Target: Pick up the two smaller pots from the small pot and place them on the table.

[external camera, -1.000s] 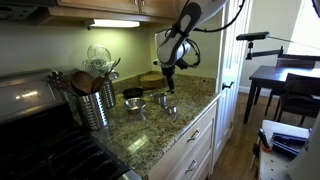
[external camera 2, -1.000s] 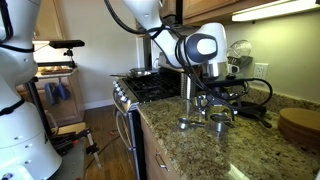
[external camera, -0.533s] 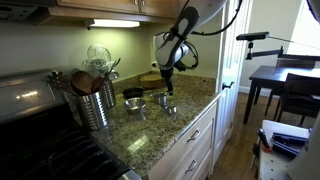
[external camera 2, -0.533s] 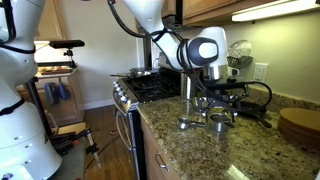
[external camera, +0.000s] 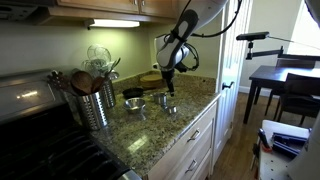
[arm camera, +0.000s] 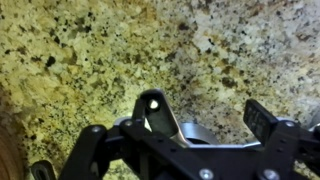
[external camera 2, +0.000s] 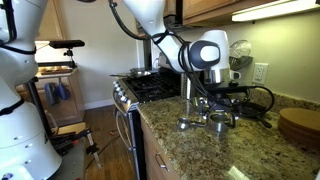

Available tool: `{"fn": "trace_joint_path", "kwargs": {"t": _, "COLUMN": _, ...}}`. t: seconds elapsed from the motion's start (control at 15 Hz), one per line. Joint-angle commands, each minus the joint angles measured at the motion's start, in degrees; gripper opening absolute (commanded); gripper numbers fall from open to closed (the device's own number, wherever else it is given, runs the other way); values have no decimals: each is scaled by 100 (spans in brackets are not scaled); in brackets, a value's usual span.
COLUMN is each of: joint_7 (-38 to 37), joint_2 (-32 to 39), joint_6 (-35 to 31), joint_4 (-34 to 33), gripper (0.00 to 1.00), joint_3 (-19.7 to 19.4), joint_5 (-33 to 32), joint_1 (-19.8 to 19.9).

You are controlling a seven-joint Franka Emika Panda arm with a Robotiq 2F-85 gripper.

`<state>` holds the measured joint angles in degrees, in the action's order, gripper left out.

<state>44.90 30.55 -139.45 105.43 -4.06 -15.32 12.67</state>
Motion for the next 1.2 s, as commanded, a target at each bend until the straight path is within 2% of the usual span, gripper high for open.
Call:
{"fn": "trace_joint_path", "kwargs": {"t": 0.0, "joint_7": 223, "joint_2": 95, "joint_6": -132, "joint_4": -128, "gripper": 100, "joint_3": 76, "joint_5": 101, "joint_1": 152}}
{"fn": "trace_joint_path", "kwargs": {"t": 0.8, "joint_7": 311, "joint_2": 327, "joint_6": -117, "joint_4": -375, "gripper": 100, "joint_3": 108, "joint_5": 125, "joint_1": 176}}
{"fn": "trace_joint_path", "kwargs": {"t": 0.87, "joint_7": 321, "joint_2": 353, "joint_6": -111, "joint_4": -390, "gripper": 97, "joint_3": 110, "joint_5": 128, "joint_1": 180}}
{"fn": "trace_joint_path", "kwargs": {"t": 0.93, "joint_7": 314, "joint_2": 374, "joint_6": -99, "joint_4": -404, "gripper": 75, "joint_3": 106, "joint_5": 129, "joint_1": 180}}
{"fn": "trace_joint_path", "kwargs": {"t": 1.07, "joint_7": 297, "joint_2": 398, "joint_6": -75, "joint_4": -410, "gripper": 70, "joint_3": 93, "joint_5": 104, "joint_1": 169}}
{"fn": "trace_joint_path", "kwargs": {"t": 1.13, "joint_7": 298, "joint_2": 398, "joint_6": -67, "joint_4": -403, "gripper": 62, "joint_3": 92, "joint_5": 98, "joint_1": 166}}
